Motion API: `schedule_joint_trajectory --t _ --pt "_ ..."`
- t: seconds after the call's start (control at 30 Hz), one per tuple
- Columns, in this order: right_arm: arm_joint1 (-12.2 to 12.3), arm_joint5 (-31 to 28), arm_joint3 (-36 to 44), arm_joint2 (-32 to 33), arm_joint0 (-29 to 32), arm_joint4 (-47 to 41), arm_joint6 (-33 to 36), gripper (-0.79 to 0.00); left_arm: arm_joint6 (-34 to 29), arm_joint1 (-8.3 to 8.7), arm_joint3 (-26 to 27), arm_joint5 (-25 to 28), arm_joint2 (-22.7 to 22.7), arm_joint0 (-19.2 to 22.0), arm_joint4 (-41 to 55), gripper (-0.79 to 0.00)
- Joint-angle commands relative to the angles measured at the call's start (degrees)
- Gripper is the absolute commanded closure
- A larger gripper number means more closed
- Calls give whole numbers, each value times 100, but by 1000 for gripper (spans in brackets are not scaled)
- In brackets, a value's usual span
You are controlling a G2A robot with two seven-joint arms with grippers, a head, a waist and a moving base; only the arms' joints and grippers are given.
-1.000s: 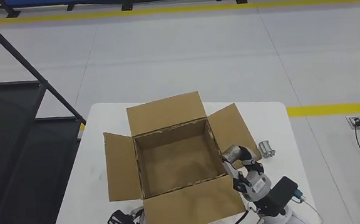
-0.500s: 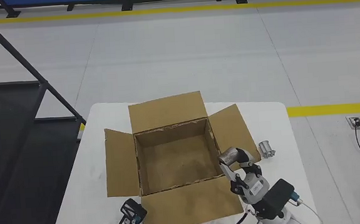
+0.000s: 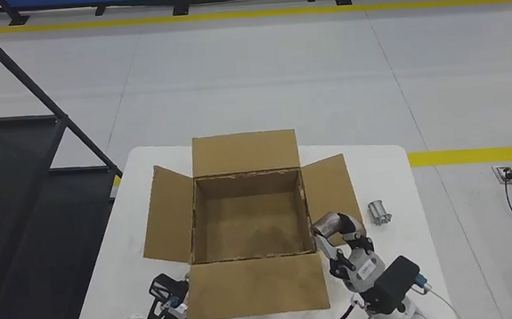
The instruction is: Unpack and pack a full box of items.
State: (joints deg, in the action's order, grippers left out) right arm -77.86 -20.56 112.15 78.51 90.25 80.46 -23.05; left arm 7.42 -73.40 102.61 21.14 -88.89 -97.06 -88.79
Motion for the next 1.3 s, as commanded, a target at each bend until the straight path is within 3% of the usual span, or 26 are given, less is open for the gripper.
schedule_joint_trajectory --t 0.0,0.27,0.47,0.8,0.97,1.1,1.13,1.17,1.2,1.27 --pt "10 10 34 16 11 -6 155 0 -36 6 -35 -42 -15 31 26 0" --pt "45 29 149 40 78 -41 417 0 -102 19 -69 -258 -95 173 266 0" --pt "79 112 255 148 156 29 691 0 8 70 -39 -99 -331 124 270 0" --pt "144 945 623 1147 1027 -88 654 0 695 130 292 -128 -1012 -609 666 0" --pt "157 1335 543 1489 1264 -135 1263 0 1146 140 682 -200 -1430 -1099 913 0" --pt "183 1344 173 1697 1049 -416 2501 0 1398 132 985 -142 -1747 -1468 1401 0" --pt "190 1227 54 1684 942 -565 2801 0 1409 130 1038 -50 -1798 -1526 1613 -46" --pt "199 1151 -79 1716 808 -727 3075 0 1364 130 1096 40 -1842 -1566 1788 -320" --pt "199 1151 -79 1716 808 -727 3075 0 1259 133 1171 93 -1872 -1594 1876 -785" --pt "199 1151 -79 1716 808 -727 3075 0 1109 135 1324 167 -1859 -1628 1934 -785"
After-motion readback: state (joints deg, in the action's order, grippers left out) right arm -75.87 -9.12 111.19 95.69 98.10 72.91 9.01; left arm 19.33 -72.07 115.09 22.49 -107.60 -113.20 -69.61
